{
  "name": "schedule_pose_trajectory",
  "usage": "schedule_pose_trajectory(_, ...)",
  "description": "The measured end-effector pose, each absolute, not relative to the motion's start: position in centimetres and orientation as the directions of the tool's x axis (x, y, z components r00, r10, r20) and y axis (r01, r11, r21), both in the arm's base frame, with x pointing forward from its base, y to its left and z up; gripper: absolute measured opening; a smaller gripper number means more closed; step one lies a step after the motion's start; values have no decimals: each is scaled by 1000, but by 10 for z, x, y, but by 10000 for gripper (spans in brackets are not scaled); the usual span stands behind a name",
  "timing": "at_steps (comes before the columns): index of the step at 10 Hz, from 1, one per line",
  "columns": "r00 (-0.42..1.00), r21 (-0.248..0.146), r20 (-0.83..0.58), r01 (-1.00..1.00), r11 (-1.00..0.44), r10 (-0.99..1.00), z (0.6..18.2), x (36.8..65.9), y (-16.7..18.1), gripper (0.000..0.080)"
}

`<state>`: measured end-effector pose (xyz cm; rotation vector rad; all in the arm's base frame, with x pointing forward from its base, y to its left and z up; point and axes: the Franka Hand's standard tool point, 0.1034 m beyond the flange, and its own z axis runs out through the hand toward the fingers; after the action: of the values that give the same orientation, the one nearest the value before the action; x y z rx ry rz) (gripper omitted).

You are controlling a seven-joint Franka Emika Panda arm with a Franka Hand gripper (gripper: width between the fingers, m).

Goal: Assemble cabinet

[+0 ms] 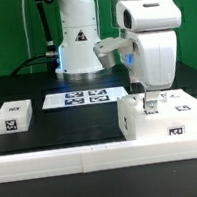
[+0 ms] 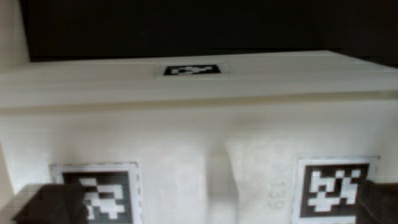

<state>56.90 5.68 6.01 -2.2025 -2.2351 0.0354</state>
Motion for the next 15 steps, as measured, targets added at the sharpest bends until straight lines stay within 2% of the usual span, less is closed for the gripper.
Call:
schedule_pose_trajectory(3, -12, -17, -14, 1000, 11, 1000, 61, 569, 56, 798)
schedule_pose_trajectory(4, 22, -9, -16, 1000, -22, 1000, 68, 567, 56, 798)
schedule_pose_trajectory(7, 242, 46, -3, 969, -241, 970, 86, 541, 56, 797)
schedule_pose_trajectory(8, 323, 47, 4, 945, -322, 947, 84, 530, 58, 797)
schedule_pose_trajectory(13, 384, 39, 2, 922, -384, 923, 82, 526, 58, 797)
schedule_pose_trajectory(15, 562, 39, 20, 826, -562, 827, 82, 526, 59, 797)
